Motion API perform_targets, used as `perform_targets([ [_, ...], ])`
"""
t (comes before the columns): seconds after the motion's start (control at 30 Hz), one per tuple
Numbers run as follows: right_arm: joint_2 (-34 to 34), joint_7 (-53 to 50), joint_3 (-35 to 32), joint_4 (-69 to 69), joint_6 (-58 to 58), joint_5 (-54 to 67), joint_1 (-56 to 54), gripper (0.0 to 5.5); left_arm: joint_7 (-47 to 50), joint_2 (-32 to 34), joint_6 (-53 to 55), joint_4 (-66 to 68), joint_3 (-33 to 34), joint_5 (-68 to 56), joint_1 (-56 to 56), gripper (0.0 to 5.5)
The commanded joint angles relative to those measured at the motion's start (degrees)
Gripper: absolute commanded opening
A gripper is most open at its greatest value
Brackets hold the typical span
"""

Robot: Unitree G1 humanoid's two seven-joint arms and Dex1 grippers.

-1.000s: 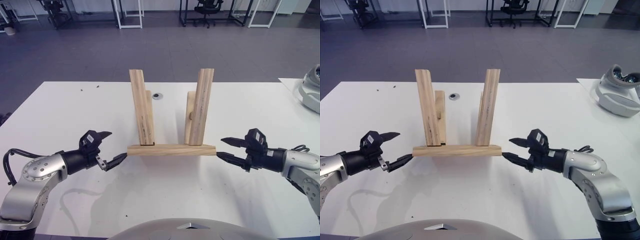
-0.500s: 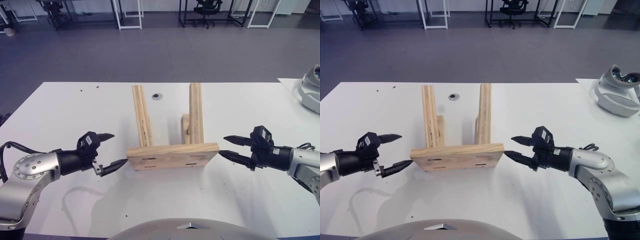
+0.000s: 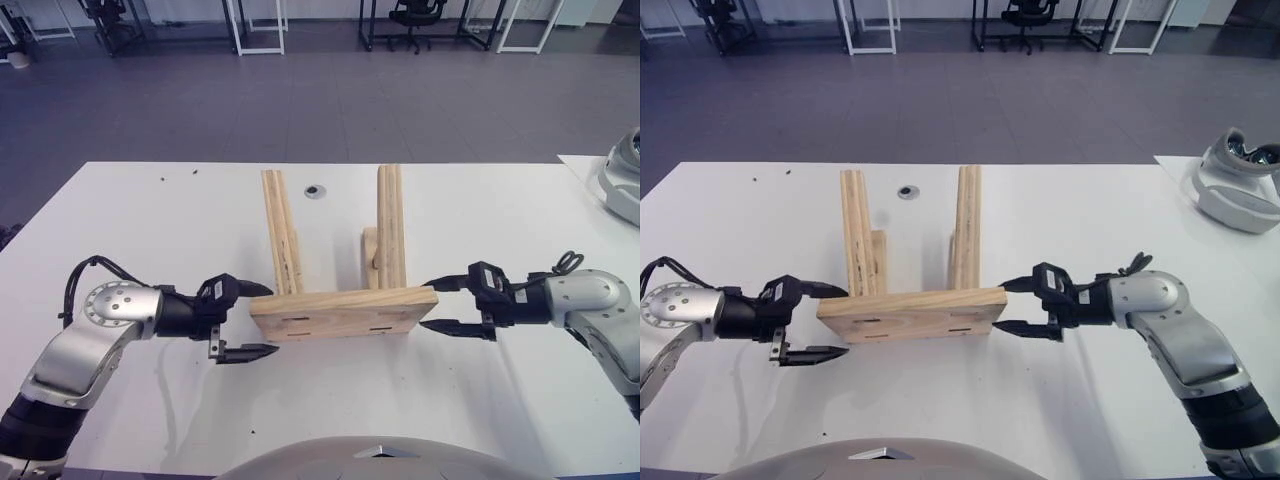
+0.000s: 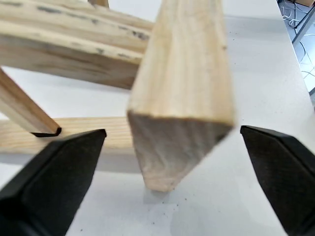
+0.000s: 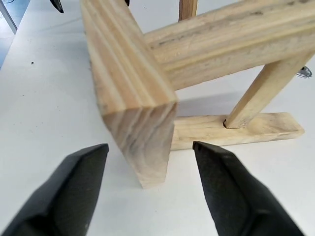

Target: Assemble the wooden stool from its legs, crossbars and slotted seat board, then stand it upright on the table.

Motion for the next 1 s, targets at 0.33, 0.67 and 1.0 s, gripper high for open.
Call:
perform_targets([
  [0.33,3.17,2.2,3.31,2.69,-5.73,-2.11,-3.6,1.41,-3.52,0.23,-10.35,9.2,-5.61,8.8,-5.23,2.79],
  [0.67,-0.99,10.39,-5.52,0.02,14.07,20.2,-25.94,1.36,-14.05,4.74,15.57,-1.13,3.77,-21.96,-30.77,1.32],
  [1.0,-7.77,22.35,12.19,28.65,72.4,56.3,-67.34,1.35,-20.38,11.73,70.8,33.32,-11.2,-58.81,-67.2,1.31],
])
